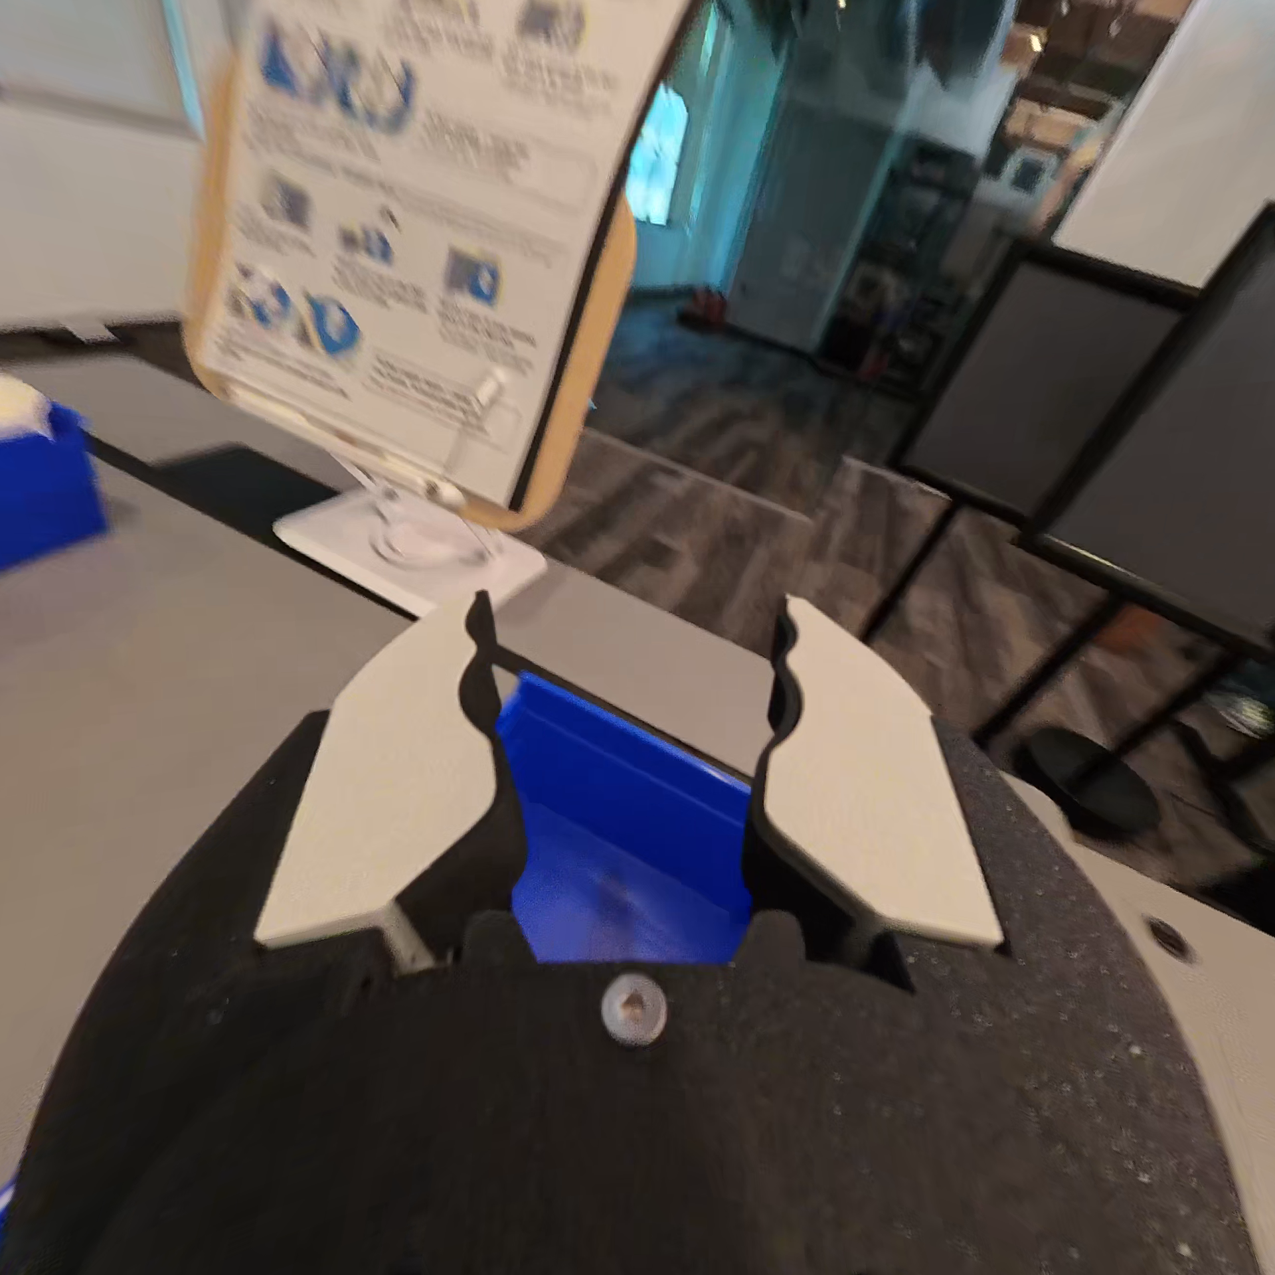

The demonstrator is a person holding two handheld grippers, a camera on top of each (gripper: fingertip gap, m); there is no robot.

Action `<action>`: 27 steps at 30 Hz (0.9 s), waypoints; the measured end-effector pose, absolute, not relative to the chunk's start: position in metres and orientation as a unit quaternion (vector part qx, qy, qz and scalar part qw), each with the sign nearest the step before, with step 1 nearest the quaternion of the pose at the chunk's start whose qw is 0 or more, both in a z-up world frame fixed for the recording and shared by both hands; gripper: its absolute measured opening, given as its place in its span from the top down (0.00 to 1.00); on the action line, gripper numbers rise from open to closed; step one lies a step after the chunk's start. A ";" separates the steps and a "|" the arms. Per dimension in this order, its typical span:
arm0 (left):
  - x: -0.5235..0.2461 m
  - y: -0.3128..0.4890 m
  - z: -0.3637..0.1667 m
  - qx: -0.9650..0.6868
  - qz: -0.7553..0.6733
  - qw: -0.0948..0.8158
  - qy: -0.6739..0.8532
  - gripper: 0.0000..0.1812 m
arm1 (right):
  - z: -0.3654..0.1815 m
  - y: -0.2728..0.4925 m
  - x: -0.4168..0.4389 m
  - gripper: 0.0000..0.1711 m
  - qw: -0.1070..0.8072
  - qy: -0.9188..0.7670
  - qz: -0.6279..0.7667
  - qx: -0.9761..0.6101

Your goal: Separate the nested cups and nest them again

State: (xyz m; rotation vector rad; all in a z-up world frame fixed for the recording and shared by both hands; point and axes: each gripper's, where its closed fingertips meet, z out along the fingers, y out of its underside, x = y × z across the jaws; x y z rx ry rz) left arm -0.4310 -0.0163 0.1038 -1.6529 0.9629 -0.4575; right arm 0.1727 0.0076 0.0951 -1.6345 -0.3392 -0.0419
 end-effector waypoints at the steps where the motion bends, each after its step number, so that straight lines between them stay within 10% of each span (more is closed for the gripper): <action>1: -0.420 -0.023 0.087 -0.703 -0.172 0.540 0.429 0.74 | 0.100 0.005 0.168 0.55 0.689 -0.151 0.011 -0.709; 18: -0.344 -0.035 -0.060 -0.760 0.060 0.242 0.600 0.79 | 0.144 -0.032 0.151 0.71 0.741 -0.172 0.128 -0.637; 27: -0.351 -0.032 -0.079 -0.788 0.055 0.171 0.589 0.83 | 0.137 -0.048 0.145 1.00 0.711 -0.229 0.183 -0.639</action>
